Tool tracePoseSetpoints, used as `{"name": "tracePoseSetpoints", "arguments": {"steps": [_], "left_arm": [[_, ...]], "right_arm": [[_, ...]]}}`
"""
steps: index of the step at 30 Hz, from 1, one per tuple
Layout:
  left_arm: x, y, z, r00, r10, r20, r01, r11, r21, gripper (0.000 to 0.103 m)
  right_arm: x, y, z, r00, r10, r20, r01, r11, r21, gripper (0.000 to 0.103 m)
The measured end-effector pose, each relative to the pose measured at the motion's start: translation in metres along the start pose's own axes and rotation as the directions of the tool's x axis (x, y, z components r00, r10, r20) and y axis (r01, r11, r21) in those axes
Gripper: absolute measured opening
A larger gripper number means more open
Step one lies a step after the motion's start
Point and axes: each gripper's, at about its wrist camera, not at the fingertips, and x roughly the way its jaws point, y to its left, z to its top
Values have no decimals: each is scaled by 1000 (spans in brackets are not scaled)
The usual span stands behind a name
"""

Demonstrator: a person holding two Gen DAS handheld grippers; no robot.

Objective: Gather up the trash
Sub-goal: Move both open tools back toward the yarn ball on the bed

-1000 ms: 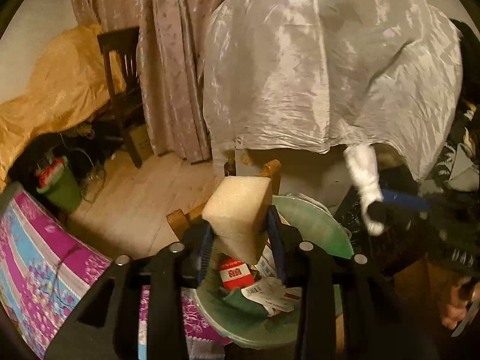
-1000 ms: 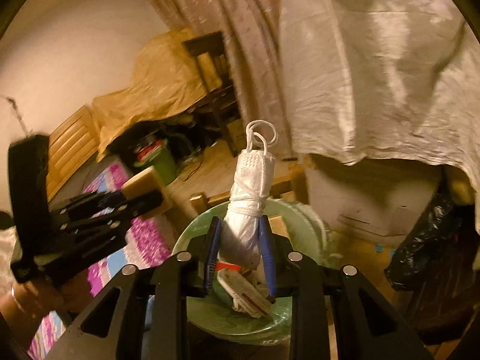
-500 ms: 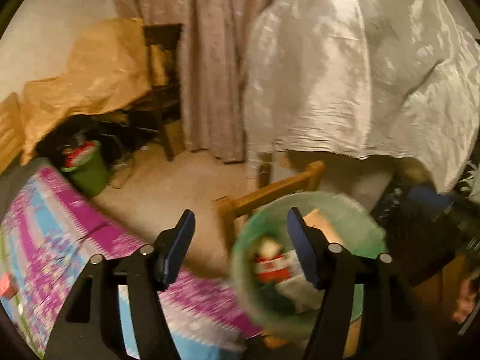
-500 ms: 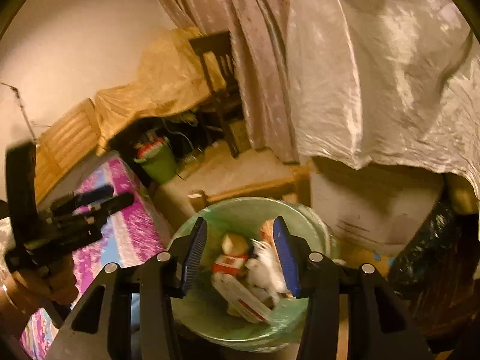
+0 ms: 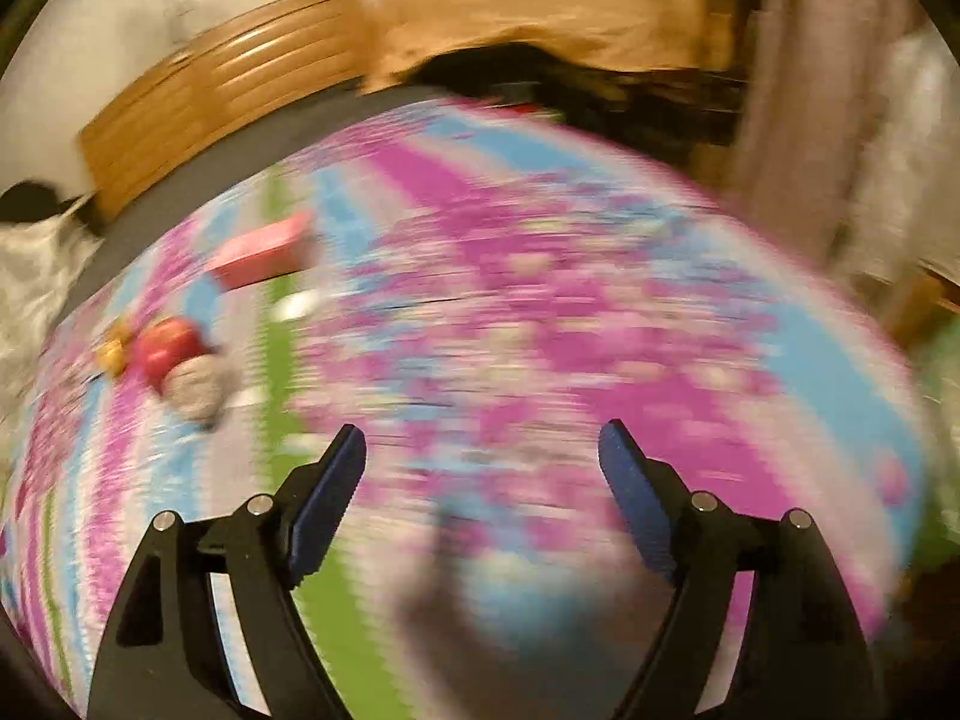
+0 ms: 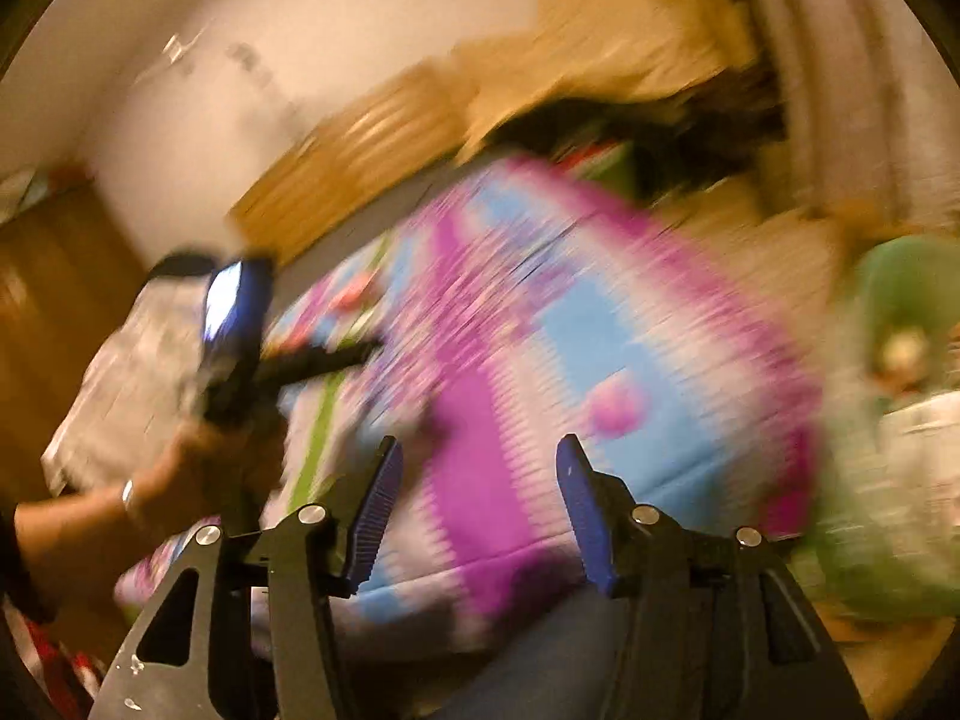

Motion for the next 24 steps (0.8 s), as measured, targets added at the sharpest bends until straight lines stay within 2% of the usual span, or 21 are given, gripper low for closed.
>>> {"name": "tracePoseSetpoints", "arguments": {"steps": [2,4,7,10,12,13,14,15,16,18,20,22,24], "left_arm": [[18,32,7,999,46,0,-46,998,-46,77],[42,61,20,994,113,15,-111,992,-64,77],[73,91,36,983,179,32,-176,981,-81,77],[114,129,47,973,231,-3,-229,965,-129,77],[132,152,41,976,216,-41,-220,961,-166,77],[134,156,34,981,190,-46,-195,969,-151,78],[132,155,27,978,203,-43,-207,972,-112,78],[128,155,21,977,210,-36,-213,973,-85,78],[119,160,13,982,189,-24,-190,978,-84,78],[98,175,-5,988,152,2,-151,981,-123,78],[89,185,-28,990,141,-25,-143,982,-120,78],[86,204,-44,995,77,-61,-87,978,-190,79],[76,220,-51,995,85,-56,-97,952,-290,78]], "right_arm": [[33,11,-6,995,56,-80,-56,998,1,57],[53,12,-9,989,69,-127,-67,998,22,58],[85,5,-12,975,61,-215,-45,996,77,58],[101,-5,-12,962,65,-264,-36,993,114,59],[107,-6,-11,958,72,-277,-42,993,113,62],[109,-3,-11,956,66,-285,-39,994,100,64],[110,1,-11,953,55,-296,-33,996,78,66],[114,3,-9,951,43,-306,-26,998,60,67],[117,7,-9,948,23,-319,-14,999,33,67],[122,16,-8,937,-23,-348,9,999,-42,67],[126,24,-9,928,-64,-368,24,993,-114,68],[128,28,-9,919,-92,-384,30,986,-164,71],[133,31,-8,913,-101,-396,33,984,-174,76]]}}
